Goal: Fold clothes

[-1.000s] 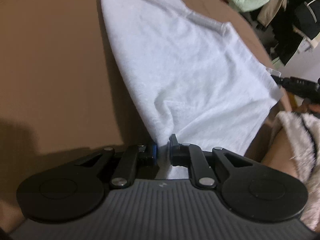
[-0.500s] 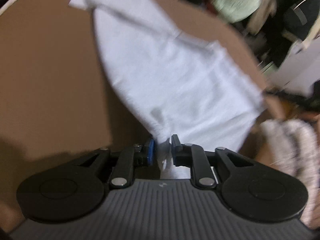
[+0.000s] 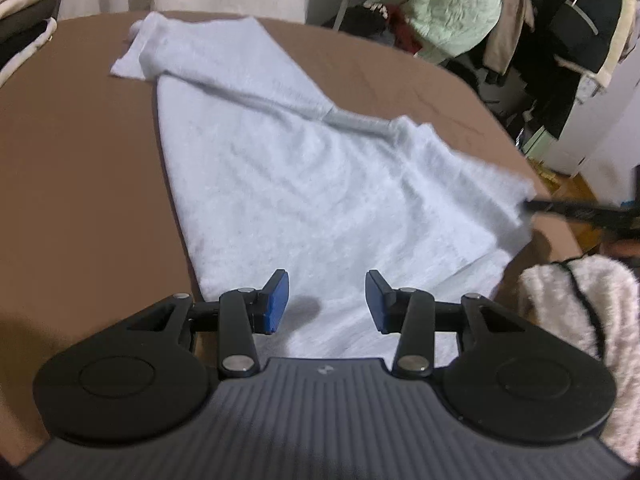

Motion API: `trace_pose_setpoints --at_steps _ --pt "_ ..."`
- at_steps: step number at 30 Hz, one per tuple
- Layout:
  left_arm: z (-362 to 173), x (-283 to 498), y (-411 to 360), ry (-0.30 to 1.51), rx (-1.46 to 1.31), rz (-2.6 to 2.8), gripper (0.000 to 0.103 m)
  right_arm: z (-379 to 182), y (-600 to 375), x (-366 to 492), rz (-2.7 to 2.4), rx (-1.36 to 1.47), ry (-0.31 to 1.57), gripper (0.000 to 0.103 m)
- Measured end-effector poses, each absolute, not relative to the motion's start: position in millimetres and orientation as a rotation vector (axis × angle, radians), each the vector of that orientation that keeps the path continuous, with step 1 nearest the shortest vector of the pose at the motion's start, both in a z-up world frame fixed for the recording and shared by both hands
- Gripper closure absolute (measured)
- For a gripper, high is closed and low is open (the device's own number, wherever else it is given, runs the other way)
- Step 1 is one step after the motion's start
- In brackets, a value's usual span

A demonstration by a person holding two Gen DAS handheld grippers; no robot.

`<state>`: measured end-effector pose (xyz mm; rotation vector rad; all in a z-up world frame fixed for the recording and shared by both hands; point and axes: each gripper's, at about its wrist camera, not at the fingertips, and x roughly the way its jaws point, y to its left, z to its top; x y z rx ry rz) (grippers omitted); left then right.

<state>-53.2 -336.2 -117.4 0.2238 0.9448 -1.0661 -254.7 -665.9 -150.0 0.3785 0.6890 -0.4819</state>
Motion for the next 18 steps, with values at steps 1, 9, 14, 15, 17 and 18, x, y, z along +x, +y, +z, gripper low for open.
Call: trace_pose_setpoints --at_steps 1,9,14,15,17,18 --pt "-121.4 -54.0 -337.7 0.949 0.236 -1.063 0.062 -142.3 -664.4 -255.5 -0.480 0.362 0.673 0.097" --pt "-139.2 -54.2 -337.8 1.025 0.271 -1.047 0.061 -152.9 -686.4 -239.5 -0.612 0.281 0.784 0.098" --pt "-142.9 -49.0 -333.5 1.048 0.284 -1.037 0.061 -182.7 -689.8 -219.8 -0.698 0.299 0.917 0.090" --pt "-145.1 -47.5 -333.7 1.055 0.286 -1.030 0.061 -177.2 -692.2 -217.2 -0.737 0.298 0.912 0.086" --pt "-148.4 -45.4 -334.1 1.068 0.278 -1.023 0.061 -163.3 -694.1 -210.5 -0.805 0.242 0.891 0.080" --pt "-150.1 -44.4 -334.4 1.075 0.274 -1.019 0.061 -153.3 -693.6 -205.6 -0.819 0.196 0.865 0.078"
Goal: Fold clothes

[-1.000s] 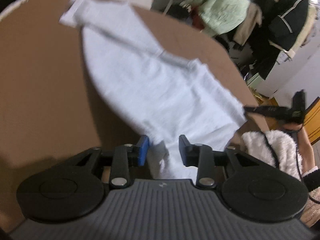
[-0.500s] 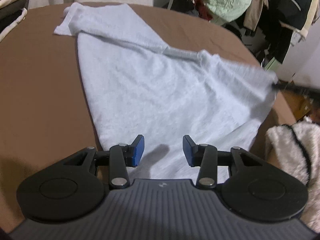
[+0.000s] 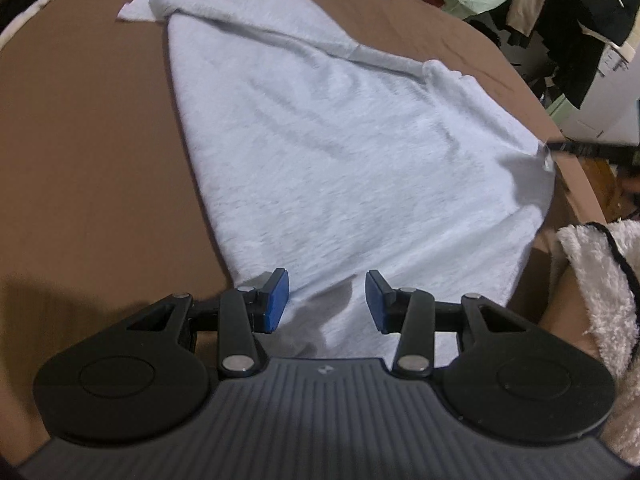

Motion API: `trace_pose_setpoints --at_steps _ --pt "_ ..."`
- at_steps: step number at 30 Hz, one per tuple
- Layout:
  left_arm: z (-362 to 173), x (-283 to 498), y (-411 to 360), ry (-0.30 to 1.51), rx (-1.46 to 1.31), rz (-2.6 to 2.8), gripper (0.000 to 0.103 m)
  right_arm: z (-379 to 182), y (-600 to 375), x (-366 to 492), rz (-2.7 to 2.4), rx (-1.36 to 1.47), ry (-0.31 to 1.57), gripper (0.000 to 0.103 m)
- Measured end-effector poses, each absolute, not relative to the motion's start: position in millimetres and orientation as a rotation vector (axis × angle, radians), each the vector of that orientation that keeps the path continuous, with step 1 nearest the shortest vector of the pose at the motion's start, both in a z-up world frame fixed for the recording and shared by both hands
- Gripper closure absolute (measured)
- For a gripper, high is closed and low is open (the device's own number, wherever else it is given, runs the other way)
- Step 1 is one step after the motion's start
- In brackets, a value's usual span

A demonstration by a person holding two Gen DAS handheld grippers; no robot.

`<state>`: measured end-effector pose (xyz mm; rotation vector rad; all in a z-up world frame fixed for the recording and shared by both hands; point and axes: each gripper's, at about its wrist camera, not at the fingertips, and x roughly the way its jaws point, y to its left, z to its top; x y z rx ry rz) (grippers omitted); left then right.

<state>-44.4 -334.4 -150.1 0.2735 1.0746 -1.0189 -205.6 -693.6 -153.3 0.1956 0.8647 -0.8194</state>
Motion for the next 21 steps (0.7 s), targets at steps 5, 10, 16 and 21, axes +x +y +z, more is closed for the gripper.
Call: trace_pose_setpoints --at_steps 5,10,16,21 --pt "-149.6 -44.4 -332.9 1.062 0.255 -1.035 0.059 -137.6 -695.8 -169.5 -0.450 0.054 0.714 0.074" --pt "-148.4 -37.5 -327.3 1.074 0.200 -1.028 0.059 -172.4 -715.4 -126.2 -0.317 0.038 0.816 0.071" --pt "-149.3 -30.4 -321.5 1.101 0.151 -1.021 0.059 -180.5 -712.5 -126.5 -0.276 0.033 0.716 0.096" --pt "-151.5 -31.1 -320.4 1.103 0.150 -1.013 0.059 -169.2 -726.9 -145.7 -0.423 0.064 0.624 0.098"
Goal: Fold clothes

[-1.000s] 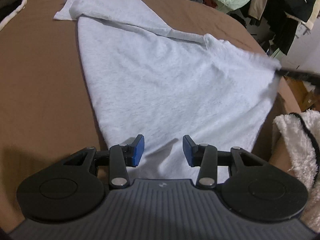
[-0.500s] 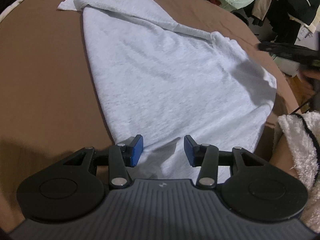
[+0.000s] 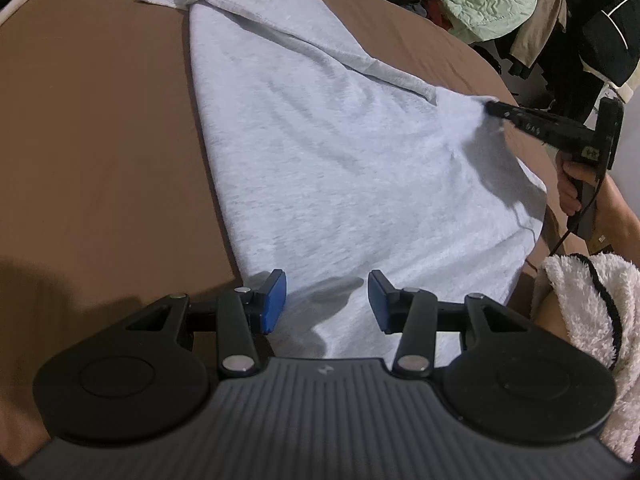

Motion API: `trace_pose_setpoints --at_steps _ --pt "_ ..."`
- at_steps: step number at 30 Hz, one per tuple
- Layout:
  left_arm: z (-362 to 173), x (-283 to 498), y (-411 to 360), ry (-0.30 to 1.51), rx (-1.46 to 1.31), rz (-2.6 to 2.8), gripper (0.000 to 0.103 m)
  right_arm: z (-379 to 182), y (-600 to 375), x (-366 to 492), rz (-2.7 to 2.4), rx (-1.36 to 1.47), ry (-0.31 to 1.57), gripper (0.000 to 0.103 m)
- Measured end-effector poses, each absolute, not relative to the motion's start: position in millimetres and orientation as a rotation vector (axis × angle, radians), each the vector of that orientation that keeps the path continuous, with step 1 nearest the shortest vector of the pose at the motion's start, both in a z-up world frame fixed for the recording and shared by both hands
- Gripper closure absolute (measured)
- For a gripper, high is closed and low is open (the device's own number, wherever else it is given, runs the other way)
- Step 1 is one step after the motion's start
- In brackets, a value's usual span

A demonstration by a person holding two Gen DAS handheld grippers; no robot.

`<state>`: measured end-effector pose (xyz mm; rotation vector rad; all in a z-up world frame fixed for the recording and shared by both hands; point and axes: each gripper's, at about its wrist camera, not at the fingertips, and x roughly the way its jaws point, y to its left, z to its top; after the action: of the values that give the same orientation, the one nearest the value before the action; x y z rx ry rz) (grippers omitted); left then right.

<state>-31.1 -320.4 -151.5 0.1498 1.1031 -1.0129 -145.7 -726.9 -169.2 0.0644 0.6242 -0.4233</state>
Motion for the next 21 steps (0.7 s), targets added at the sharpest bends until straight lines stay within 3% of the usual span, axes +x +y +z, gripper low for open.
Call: trace_pose_setpoints --at_steps 8,16,21 --pt "-152.5 -36.6 -320.4 1.077 0.184 -0.997 0.058 -161.5 -729.5 -93.0 -0.638 0.001 0.808 0.092" --pt "-135.3 -21.4 -307.0 1.005 0.121 -0.969 0.051 -55.4 -693.8 -31.8 -0.413 0.326 0.598 0.067" --pt "-131.4 7.1 -309.1 0.956 0.146 -0.914 0.050 -42.1 -676.8 15.8 -0.345 0.515 0.576 0.067"
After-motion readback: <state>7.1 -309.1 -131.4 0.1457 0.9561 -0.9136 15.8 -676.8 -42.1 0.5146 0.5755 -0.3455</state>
